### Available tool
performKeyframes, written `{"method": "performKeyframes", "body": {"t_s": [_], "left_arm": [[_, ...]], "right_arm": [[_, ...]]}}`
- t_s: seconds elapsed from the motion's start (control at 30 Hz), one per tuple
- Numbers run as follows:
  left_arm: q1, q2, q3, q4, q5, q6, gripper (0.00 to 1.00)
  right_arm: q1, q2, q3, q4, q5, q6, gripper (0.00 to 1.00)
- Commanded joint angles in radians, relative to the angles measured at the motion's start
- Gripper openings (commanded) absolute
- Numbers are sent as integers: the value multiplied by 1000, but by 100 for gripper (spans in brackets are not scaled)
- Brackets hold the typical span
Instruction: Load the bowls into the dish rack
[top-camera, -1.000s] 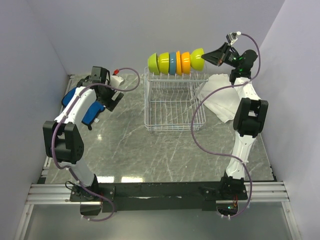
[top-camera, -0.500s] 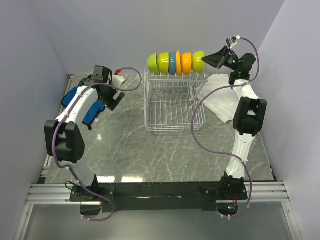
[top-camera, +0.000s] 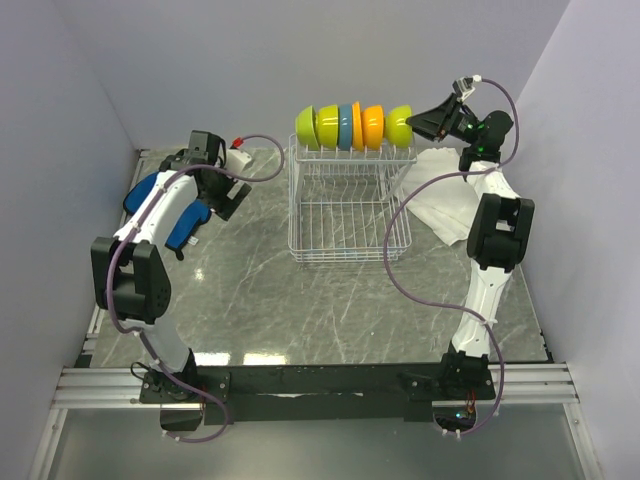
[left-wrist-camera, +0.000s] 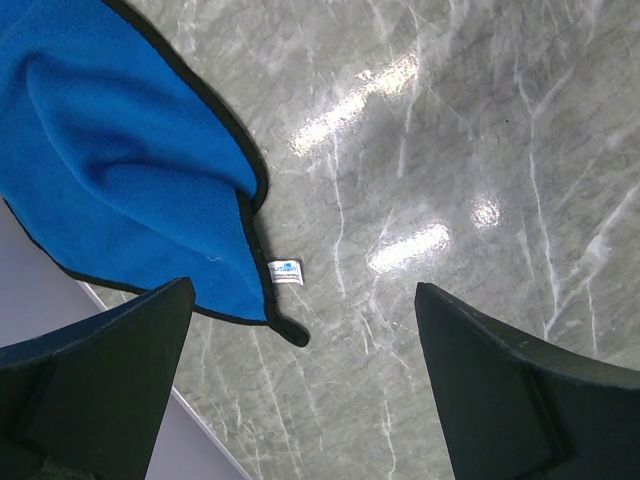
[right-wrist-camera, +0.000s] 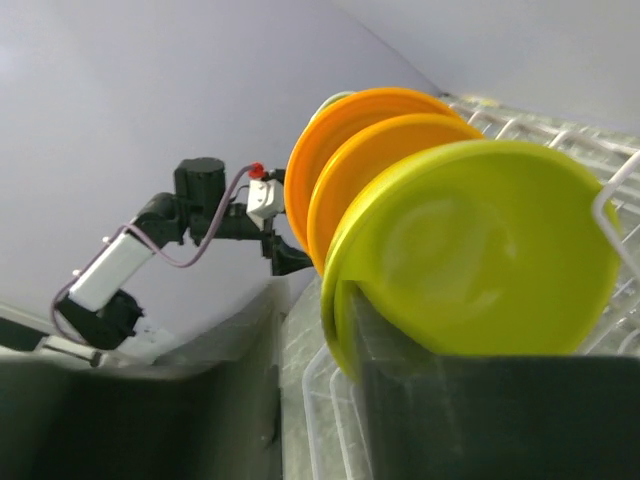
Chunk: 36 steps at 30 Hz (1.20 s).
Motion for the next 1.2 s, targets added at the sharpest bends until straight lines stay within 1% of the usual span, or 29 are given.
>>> {"method": "performKeyframes", "body": {"t_s": [0.0,0.03,0.13,0.17,0.2,0.23,0.27,0.3,0.33,0.4,0.43,0.47,0.5,0.53,0.57,0.6,0.63,0.67,0.73,0.77,0.8,0.83,0.87,0.9,0.93,1.0,1.07,1.17], "left_arm": [[-4,3,41,20,-1,-12,99],[-5,5,43,25,-1,-18,99],[-1,9,58,30,21,-29,99],[-1,9,60,45,34,-30,99],[-1,14,66,51,38,-32,99],[-1,17,71,56,41,-41,99],[-1,25,78,62,42,-46,100],[2,26,93,76,48,-50,100],[4,31,101,86,51,-65,99],[10,36,129,124,59,-85,99],[13,39,136,143,55,-114,100],[13,45,144,161,42,-136,99],[16,48,155,192,32,-163,99],[16,52,161,236,-28,-234,100],[16,62,166,264,-65,-277,99],[13,62,179,283,-100,-321,99],[13,63,189,302,-134,-370,100],[12,66,202,312,-137,-383,99],[10,66,239,342,-146,-403,99],[10,62,251,370,-146,-406,100],[10,59,268,382,-140,-406,100],[10,52,267,399,-131,-403,100],[10,30,258,443,-116,-406,99],[10,14,226,468,-110,-412,99],[10,-19,207,490,-101,-420,99],[10,-52,151,548,-67,-431,99],[10,-95,102,579,-53,-457,99],[10,-124,62,594,-44,-518,99]], "right_arm": [[0,-37,-1,110,-29,39,62],[-6,-55,-11,103,-28,39,99],[-22,-109,-28,-21,-14,-63,100],[-31,-124,-33,-72,-8,-162,100],[-37,-138,-36,-203,13,-226,100],[-43,-167,-34,-280,26,-294,100],[-57,-180,-28,-358,41,-427,100],[-65,-193,-25,-502,64,-489,100],[-72,-218,-16,-561,99,-543,100],[-92,-249,-10,-749,158,-710,100],[-95,-288,-5,-832,243,-791,100],[-95,-313,-5,-903,300,-964,100],[-86,-342,-16,-1081,386,-1073,100],[-70,-417,-40,-1147,522,-1172,100],[-45,-457,-75,-1185,781,-1324,100],[1,-494,-152,-1210,934,-1370,100],[16,-560,-192,-1197,1019,-1389,100],[23,-584,-221,-1187,1079,-1387,100],[26,-641,-269,-1200,1081,-1346,100],[27,-658,-283,-1213,1083,-1300,100],[38,-675,-325,-1213,1131,-1283,100],[59,-725,-359,-1203,1176,-1274,100],[76,-756,-399,-1168,1213,-1281,100],[93,-785,-465,-1158,1295,-1292,100],[125,-839,-490,-1152,1343,-1301,100],[148,-888,-554,-1144,1435,-1335,100],[165,-948,-585,-1155,1459,-1375,100],[165,-999,-599,-1207,1475,-1384,100]]}}
